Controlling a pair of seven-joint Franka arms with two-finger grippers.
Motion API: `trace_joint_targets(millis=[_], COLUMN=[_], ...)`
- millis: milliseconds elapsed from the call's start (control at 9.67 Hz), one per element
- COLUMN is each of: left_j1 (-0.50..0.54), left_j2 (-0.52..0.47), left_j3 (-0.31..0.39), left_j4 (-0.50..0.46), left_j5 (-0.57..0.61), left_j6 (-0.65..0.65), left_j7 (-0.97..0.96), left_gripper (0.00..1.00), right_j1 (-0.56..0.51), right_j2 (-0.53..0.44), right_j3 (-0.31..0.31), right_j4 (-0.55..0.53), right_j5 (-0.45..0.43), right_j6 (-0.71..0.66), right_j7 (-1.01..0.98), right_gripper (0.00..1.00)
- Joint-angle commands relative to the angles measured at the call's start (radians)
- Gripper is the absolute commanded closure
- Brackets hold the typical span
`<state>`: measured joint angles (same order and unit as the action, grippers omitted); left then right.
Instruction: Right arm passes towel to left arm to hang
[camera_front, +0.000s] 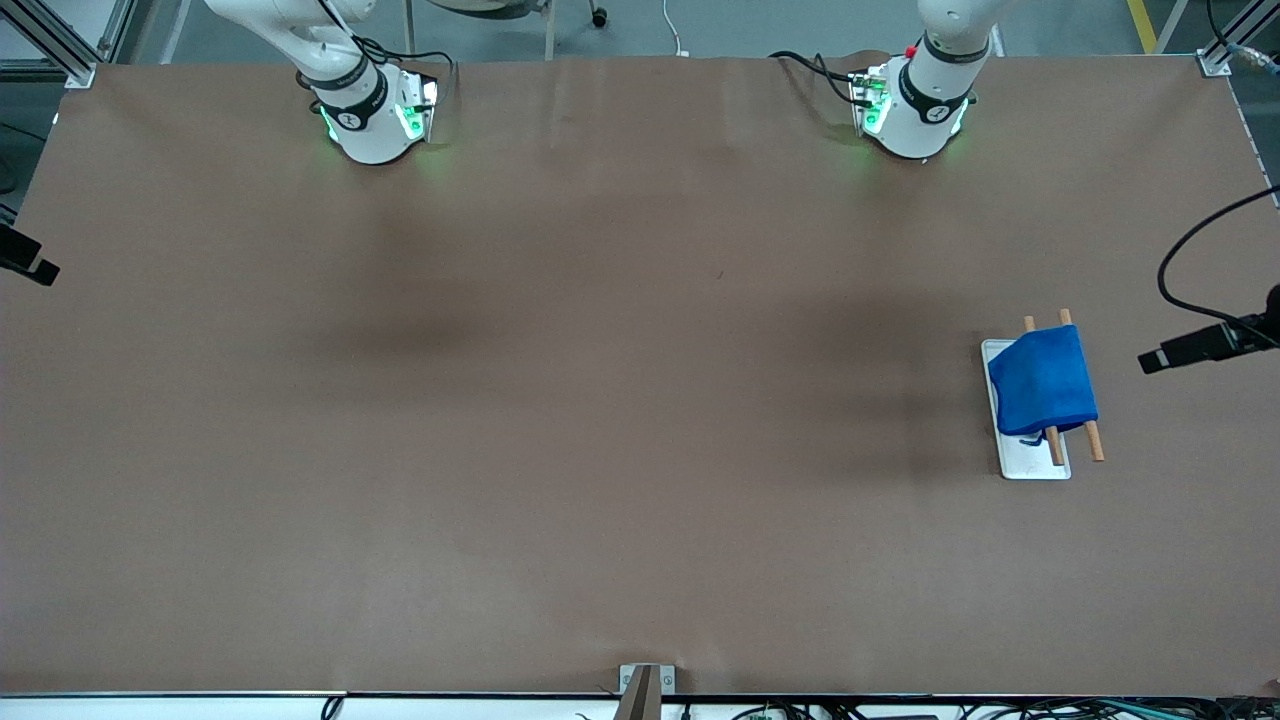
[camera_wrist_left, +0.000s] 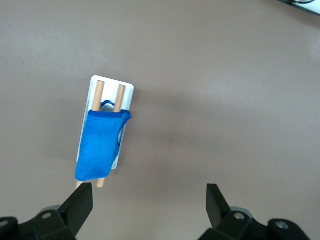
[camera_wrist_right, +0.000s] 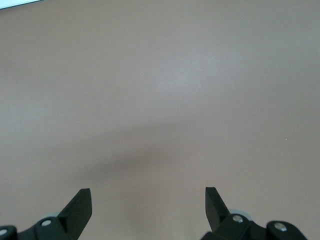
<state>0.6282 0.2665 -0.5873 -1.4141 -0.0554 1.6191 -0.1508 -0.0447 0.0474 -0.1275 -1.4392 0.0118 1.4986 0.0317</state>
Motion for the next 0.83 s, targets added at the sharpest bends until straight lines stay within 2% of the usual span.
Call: trace_joint_targets(millis=[0,103,310,414,517,724], left_j1=[0.005,-0.054,-0.280,-0.348,-0.376,-0.454], left_j2=[-0.067,-0.110,-0.180,-0.216,-0.243,-0.337], left_j3=[-0.017,0.012,0.233,0.286,0.308,0.384], left_j4=[-0.034,-0.040,-0.042,-0.049,-0.057,-0.141], left_j5=[0.026,0.026,0.026,0.026,0.026,0.026], left_j6=[-0.019,-0.021,-0.060,-0.076,-0.099,-0.123], left_j7=[-0.001,0.008,0.013,0.013,0.013,0.089], left_gripper=[0.00,0.00,0.00,0.00,0.00,0.00], right_j1=[-0.009,-0.009,-0.008,-0.007,-0.009,-0.011], right_j2=[-0.006,-0.006,-0.006,-0.006,-0.006,-0.006], right_j3=[0.009,0.009,0.009,0.009,0.009,0.009], right_j4=[-0.007,-0.007,-0.007,-0.007,-0.007,-0.007], right_j5=[-0.012,-0.012,-0.012,-0.009,-0.001,0.002], right_j6=[0.002,0.002,0.002,0.002,0.002,-0.001], right_j7=[0.010,0.010,0.010,0.010,0.010,0.010], right_gripper=[0.00,0.00,0.00,0.00,0.00,0.00])
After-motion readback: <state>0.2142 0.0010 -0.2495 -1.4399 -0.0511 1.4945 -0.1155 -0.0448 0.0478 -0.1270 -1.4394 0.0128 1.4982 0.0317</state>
